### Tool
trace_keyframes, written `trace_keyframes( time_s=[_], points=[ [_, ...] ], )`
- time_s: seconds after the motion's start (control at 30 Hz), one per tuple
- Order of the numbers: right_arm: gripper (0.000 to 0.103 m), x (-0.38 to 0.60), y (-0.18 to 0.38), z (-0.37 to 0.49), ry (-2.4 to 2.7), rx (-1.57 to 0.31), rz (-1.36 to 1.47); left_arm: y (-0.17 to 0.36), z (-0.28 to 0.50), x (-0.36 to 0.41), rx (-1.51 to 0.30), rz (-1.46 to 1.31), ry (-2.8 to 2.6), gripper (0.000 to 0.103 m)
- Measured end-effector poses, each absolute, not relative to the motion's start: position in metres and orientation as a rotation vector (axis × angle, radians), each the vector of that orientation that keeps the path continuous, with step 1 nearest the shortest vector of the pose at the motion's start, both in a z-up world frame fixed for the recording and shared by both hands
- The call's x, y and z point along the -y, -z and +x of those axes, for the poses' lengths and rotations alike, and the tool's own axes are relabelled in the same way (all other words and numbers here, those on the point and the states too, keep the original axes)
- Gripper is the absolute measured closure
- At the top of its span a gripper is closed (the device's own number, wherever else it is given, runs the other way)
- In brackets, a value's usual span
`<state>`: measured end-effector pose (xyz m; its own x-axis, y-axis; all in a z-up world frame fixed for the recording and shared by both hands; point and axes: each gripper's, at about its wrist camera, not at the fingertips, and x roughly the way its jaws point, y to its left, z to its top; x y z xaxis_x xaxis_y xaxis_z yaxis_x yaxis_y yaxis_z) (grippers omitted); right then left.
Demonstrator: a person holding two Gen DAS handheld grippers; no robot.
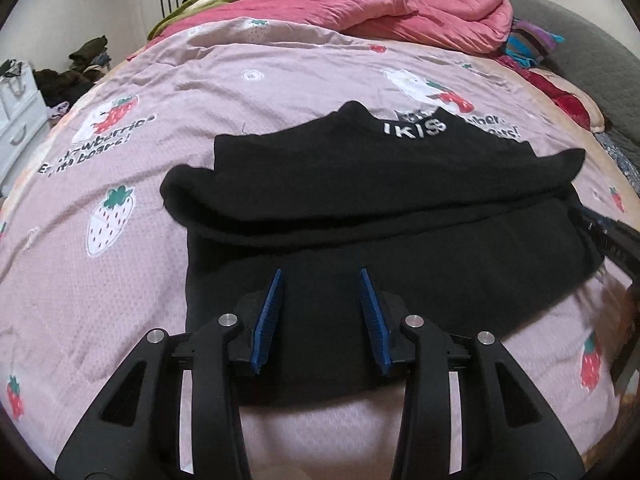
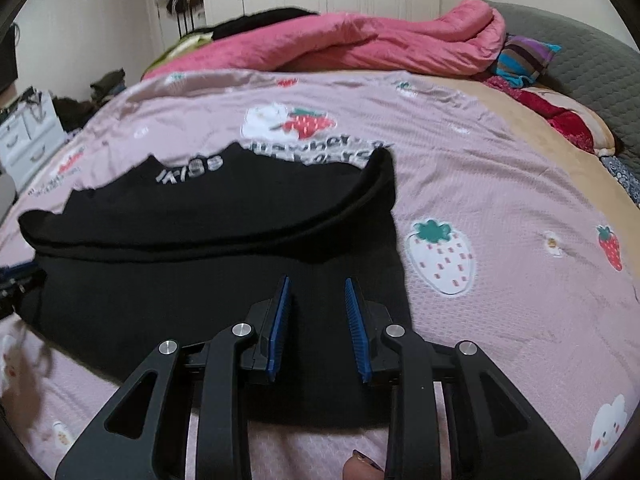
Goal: Fold small clothes
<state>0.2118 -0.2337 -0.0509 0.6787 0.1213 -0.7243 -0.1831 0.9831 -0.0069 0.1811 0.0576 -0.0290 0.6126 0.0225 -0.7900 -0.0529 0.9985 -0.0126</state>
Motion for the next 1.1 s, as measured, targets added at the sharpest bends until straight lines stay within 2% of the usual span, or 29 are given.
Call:
trace_keyframes(
  time_s=[0.37, 0.83, 0.97, 1.0, 1.07, 1.1],
  points=[
    [0.076, 0.225, 0.058, 0.263, -0.198, -0.841, -0.043, 0.041, 0.220, -0.072, -0.892, -0.062, -0.076, 0.071],
    [0.077, 0.245, 0.049, 0.301, -0.162, -0.808, 0.055, 0.030, 0.237, -0.123, -0.813, -0.164, -0.204, 0.069],
    [0.076, 0.259, 0.044, 0.300, -0.124, -0.794, 0.081, 0.027, 0.234, -0.146, -0.805, -0.249, -0.219, 0.062],
    [0.074, 0.263, 0.044, 0.301, -0.115, -0.799, 0.088, 0.028, 0.233, -0.151, -0.801, -0.271, -0.224, 0.062],
    [0.055, 0.268, 0.046, 0.303, -0.125, -0.823, 0.088, 0.029, 0.233, -0.155, -0.805, -0.291, -0.228, 0.062],
    [0.052, 0.269, 0.048, 0.304, -0.133, -0.832, 0.081, 0.031, 0.235, -0.156, -0.812, -0.308, -0.219, 0.062]
  ],
)
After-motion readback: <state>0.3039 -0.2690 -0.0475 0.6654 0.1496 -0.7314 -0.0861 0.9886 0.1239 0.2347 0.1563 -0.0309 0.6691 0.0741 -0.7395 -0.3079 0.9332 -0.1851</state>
